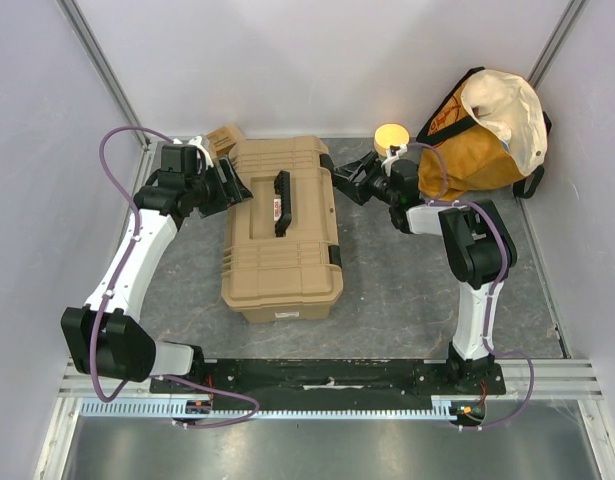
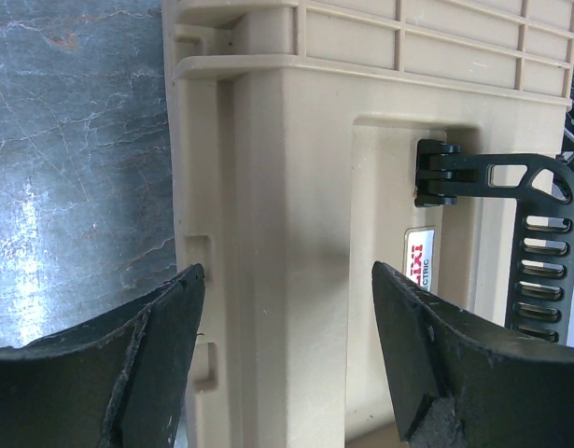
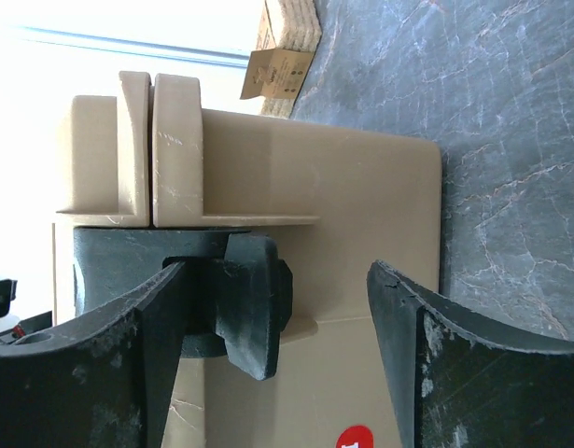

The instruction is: Pack the tool kit

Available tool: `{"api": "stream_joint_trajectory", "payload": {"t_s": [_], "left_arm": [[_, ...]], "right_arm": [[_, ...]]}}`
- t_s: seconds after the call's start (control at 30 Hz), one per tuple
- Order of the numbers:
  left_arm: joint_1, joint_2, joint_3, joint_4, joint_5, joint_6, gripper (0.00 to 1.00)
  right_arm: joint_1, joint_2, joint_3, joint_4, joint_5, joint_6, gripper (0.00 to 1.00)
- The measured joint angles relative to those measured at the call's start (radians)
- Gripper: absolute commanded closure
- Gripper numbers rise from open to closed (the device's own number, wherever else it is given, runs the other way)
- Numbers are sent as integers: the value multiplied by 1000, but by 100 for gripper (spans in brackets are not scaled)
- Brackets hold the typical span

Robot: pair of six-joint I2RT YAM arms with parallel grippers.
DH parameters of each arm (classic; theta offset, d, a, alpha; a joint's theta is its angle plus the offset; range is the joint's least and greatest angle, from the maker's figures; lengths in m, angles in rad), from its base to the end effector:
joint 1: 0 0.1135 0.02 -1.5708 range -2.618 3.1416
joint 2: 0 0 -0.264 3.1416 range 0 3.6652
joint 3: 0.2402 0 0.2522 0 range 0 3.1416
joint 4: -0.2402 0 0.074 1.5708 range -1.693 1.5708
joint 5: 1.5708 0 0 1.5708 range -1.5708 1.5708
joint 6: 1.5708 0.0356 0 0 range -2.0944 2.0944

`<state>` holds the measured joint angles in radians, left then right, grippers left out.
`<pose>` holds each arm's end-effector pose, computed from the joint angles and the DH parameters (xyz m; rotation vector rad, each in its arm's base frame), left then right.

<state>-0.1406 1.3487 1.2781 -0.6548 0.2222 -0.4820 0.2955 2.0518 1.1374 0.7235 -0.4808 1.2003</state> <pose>0.2878 -0.0487 0.3415 -0.2817 2.3257 -0.5708 0.4188 0.1447 0.1701 0.5004 1.9370 1.4529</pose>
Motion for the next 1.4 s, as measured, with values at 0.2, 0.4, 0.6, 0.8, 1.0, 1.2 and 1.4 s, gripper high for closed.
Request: {"api": "stream_joint_trajectory", "payload": {"t_s": [0.2, 0.4, 0.6, 0.8, 1.0, 1.2, 1.4], "left_arm": [[0, 0, 0, 0, -1, 0, 22], [0, 0, -2, 0, -1, 0, 22], [0, 0, -6, 0, -1, 0, 22], [0, 0, -18, 5, -4, 0, 22], [0, 0, -26, 15, -10, 0, 21], [0, 0, -31, 22, -10, 1, 20], [1, 0, -39, 26, -11, 11, 20]], "right_arm": [[2, -11, 0, -18, 16, -46, 22], [6, -25, -12, -20, 37, -70, 32], [19, -93, -24, -114, 116, -170, 38], [20, -143, -36, -211, 193, -256, 41], [10, -152, -62, -239, 249, -293, 49], [37, -143, -67, -491, 286, -407, 50], [47, -166, 23, -718, 394, -526, 50]]}}
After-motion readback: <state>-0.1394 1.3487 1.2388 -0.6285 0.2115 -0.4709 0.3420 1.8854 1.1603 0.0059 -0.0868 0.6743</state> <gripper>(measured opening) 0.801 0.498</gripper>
